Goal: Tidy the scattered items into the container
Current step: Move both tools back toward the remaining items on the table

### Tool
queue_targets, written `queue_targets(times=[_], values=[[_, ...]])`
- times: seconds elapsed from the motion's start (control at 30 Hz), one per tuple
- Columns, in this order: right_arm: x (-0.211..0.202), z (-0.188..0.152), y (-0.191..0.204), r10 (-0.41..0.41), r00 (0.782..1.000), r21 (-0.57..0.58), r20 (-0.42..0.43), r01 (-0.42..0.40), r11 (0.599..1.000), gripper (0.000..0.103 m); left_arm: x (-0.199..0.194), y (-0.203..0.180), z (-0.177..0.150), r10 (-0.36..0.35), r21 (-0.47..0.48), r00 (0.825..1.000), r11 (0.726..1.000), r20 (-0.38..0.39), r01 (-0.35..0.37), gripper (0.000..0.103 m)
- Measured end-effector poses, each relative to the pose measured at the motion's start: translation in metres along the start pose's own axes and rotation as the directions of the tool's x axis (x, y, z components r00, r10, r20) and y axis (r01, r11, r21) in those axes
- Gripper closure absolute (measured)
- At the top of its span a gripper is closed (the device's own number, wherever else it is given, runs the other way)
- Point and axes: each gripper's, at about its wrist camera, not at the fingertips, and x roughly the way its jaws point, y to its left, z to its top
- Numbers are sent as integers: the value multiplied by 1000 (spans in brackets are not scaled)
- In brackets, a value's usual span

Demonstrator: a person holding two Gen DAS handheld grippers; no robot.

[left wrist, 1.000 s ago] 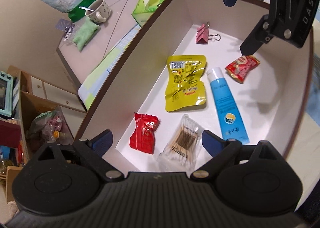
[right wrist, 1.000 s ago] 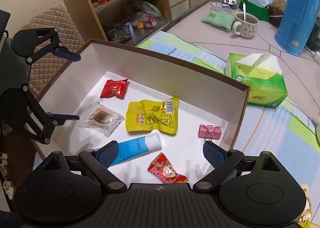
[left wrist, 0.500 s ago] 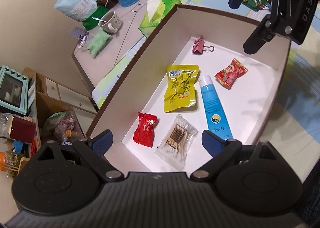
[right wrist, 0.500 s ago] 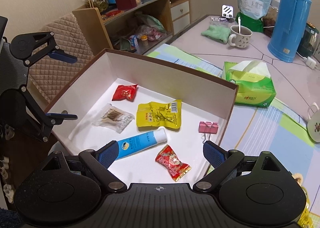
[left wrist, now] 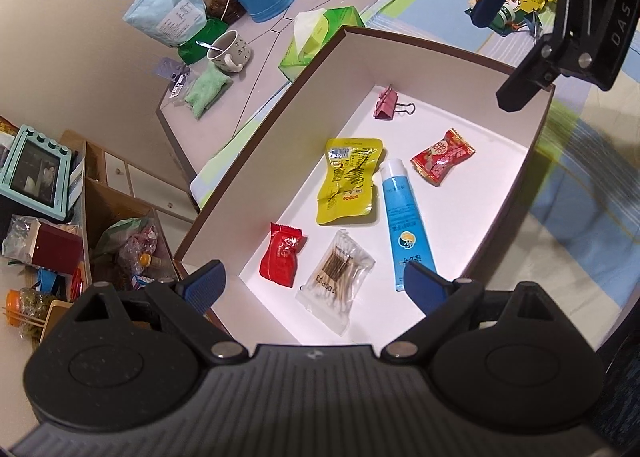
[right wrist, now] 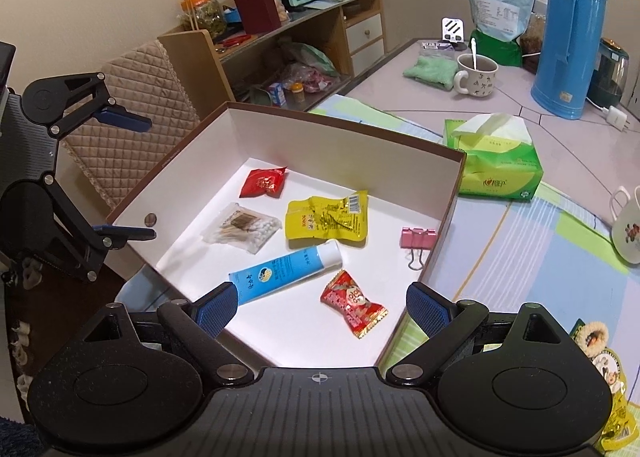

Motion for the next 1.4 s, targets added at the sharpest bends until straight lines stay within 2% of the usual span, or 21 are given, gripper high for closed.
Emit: queue_targets(times=[0.17, 0.3, 0.57, 0.73, 0.93, 1.1, 1.2, 1.4], values=[[-17, -11, -3, 13, 999, -2, 34, -13, 1000, 9, -12, -7, -2, 8, -41, 1000, 999, 11, -7, 9], [-31, -21, -5, 25, 997, -6, 74, -24, 1000, 9, -23, -12, -6, 12, -115, 1000, 993, 28, -9, 9], [-51, -37, 4, 51, 990, -42, 130, -46, 998, 9, -48, -17, -16, 34, -287, 997, 958, 70, -12, 9], [-62, -45, 7, 79, 985, -72, 153, -69, 995, 9, -67, -24, -17, 48, -340, 995, 940, 88, -15, 8], [-82, -64, -12, 71, 983, -61, 170, -61, 996, 9, -79, -42, -3, 33, -371, 991, 928, 131, 18, 8], [-104, -92, -46, 6, 987, -18, 163, -3, 1000, 9, -82, -67, 25, -10, -354, 980, 932, 196, 81, 8], [-119, -114, -77, -54, 987, 60, 153, 45, 997, 9, -80, -84, 48, -48, -322, 971, 938, 236, 125, 8], [-148, -156, -141, -193, 977, 207, 96, 170, 964, 9, -67, -118, 96, -129, -262, 949, 942, 287, 208, 8]])
